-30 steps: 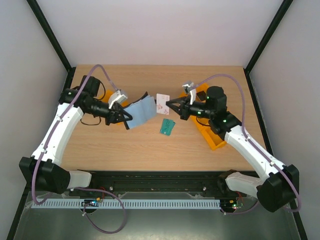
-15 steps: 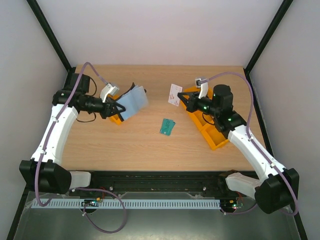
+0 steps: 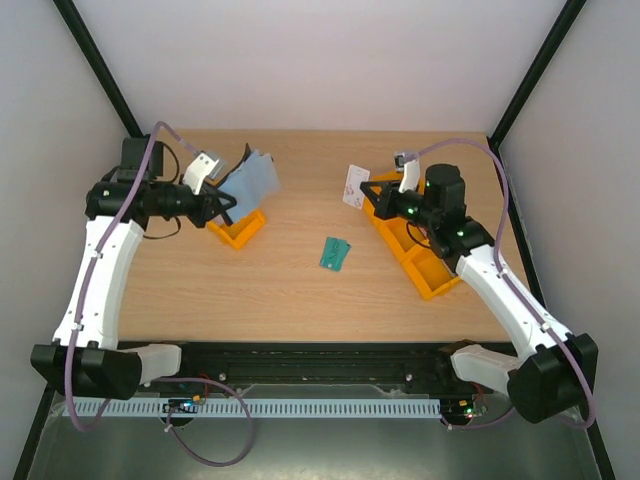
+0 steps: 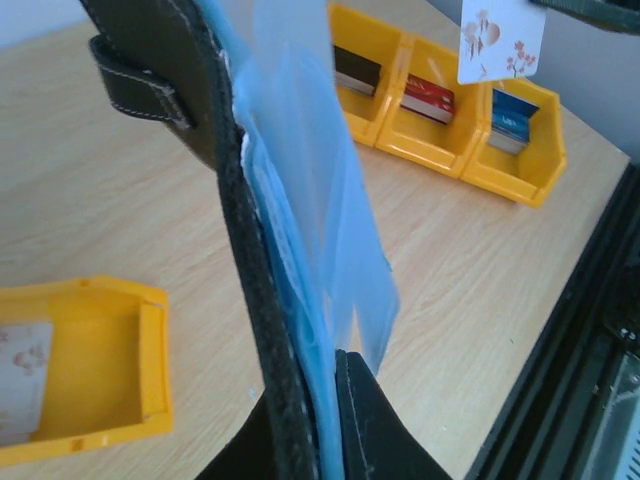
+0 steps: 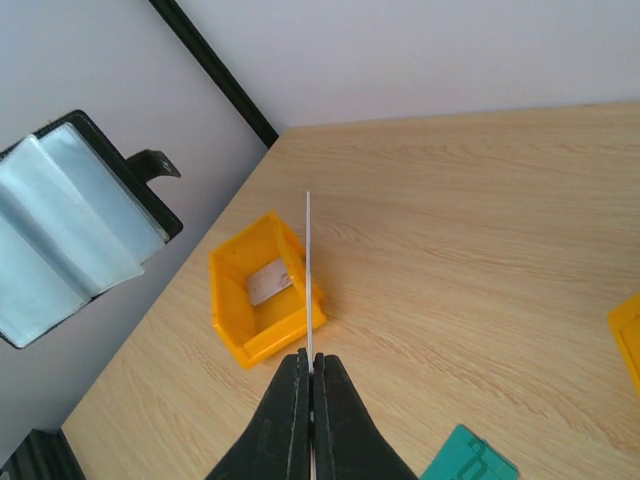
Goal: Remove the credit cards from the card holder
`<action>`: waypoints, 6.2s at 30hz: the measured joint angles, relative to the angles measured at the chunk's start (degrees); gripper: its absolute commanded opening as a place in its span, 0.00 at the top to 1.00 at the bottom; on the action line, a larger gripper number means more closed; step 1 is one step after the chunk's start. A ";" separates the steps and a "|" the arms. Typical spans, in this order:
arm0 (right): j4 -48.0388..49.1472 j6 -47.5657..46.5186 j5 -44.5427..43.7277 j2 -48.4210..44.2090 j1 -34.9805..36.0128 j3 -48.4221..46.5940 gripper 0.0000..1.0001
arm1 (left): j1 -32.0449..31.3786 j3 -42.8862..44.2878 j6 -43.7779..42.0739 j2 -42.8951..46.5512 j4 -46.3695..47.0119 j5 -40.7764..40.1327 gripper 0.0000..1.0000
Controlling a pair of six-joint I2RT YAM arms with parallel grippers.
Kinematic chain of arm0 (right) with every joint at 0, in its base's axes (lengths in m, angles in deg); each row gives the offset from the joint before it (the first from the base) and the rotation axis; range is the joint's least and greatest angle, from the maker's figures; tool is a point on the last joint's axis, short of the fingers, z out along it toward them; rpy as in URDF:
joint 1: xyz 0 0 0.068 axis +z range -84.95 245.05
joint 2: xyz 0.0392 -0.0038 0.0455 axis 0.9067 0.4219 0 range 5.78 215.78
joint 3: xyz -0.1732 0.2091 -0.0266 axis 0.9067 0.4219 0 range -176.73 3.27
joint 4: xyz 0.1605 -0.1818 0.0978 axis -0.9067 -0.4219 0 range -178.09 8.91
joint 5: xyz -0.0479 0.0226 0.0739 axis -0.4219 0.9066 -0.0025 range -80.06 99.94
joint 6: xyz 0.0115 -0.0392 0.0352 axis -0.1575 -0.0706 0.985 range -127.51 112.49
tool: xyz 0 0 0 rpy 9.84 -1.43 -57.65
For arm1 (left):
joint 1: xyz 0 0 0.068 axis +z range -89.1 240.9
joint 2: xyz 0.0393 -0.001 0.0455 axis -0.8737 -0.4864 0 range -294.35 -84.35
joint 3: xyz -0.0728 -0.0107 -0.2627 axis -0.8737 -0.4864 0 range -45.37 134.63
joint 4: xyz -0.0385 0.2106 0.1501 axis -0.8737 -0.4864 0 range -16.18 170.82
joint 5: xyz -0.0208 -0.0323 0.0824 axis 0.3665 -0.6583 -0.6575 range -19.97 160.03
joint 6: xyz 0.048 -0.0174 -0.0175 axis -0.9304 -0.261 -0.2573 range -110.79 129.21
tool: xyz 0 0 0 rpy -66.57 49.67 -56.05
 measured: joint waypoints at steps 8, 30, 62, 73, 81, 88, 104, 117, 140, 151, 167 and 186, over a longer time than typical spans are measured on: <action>-0.68 -2.05 1.09 13.07 0.00 -11.04 0.99 | 0.00 14.10 1.40 -11.52 -0.44 -2.32 0.98; -9.97 -2.82 13.03 35.32 -8.28 -41.59 0.98 | -16.17 22.32 -6.25 -47.93 -9.03 7.13 0.98; -20.44 -13.42 26.95 35.30 4.37 -41.86 0.98 | -10.25 22.38 -14.32 -27.69 -5.97 -0.74 0.09; -30.05 -31.17 25.31 35.30 12.07 -41.83 0.98 | -10.95 22.32 -19.19 -26.29 -10.71 6.78 0.80; -28.74 -31.95 23.52 34.49 12.04 -40.61 0.42 | -11.72 21.75 -17.16 -25.83 -11.69 8.11 0.98; 9.44 -0.39 29.07 28.13 6.86 -21.42 0.15 | -4.96 21.40 4.02 -24.09 2.40 16.37 0.98; 52.61 38.82 34.77 33.79 8.85 -18.82 0.98 | -6.43 21.33 19.43 -21.75 13.38 26.60 0.72; 26.16 34.82 30.58 37.70 6.88 -34.07 0.98 | -10.38 32.72 -17.66 -17.49 12.48 -20.72 0.19; 5.05 32.61 21.22 45.68 4.00 -49.11 0.98 | 0.39 32.87 -57.22 -27.26 43.12 -42.66 0.02; -2.23 26.58 15.76 48.83 1.77 -51.52 0.98 | 0.00 24.11 -36.76 -21.16 23.93 -49.42 0.01; -2.08 28.04 20.06 52.26 2.08 -57.20 0.98 | -41.18 -20.35 -54.90 12.61 41.53 -60.35 0.01; 0.90 27.26 31.78 46.07 10.58 -48.96 0.98 | -33.35 -34.03 -77.48 9.05 82.95 -57.27 0.06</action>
